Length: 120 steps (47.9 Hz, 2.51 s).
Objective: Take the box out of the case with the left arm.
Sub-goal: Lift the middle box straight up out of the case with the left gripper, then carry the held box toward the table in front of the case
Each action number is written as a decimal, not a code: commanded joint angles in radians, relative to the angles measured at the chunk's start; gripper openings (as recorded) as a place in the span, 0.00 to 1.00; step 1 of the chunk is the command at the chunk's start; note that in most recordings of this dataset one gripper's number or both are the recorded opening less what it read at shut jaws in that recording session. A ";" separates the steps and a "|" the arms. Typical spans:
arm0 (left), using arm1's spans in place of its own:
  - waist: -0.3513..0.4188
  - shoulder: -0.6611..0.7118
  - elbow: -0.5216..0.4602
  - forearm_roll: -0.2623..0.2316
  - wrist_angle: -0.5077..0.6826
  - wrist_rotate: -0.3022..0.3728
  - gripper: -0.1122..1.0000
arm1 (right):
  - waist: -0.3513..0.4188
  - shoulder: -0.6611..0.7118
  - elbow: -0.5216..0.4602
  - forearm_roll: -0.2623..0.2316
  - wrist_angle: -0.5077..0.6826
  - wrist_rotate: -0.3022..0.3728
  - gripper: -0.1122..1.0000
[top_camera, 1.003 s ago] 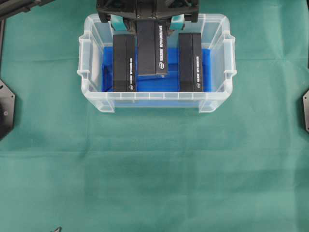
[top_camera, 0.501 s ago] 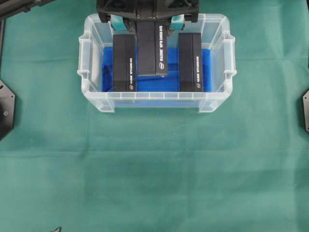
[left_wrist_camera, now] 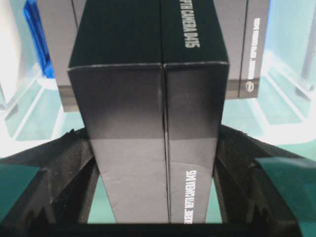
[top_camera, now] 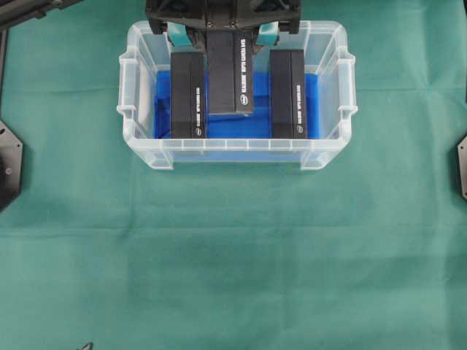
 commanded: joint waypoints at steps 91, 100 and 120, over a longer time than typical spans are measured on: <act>-0.454 -0.066 -0.034 0.009 0.002 -0.480 0.63 | -0.002 -0.002 -0.021 -0.002 0.003 -0.002 0.10; -0.456 -0.067 -0.031 0.009 0.002 -0.482 0.63 | -0.002 0.000 -0.021 -0.002 0.009 -0.002 0.10; -0.456 -0.069 0.094 0.021 -0.071 -0.482 0.63 | -0.002 0.000 -0.020 -0.002 0.009 0.000 0.10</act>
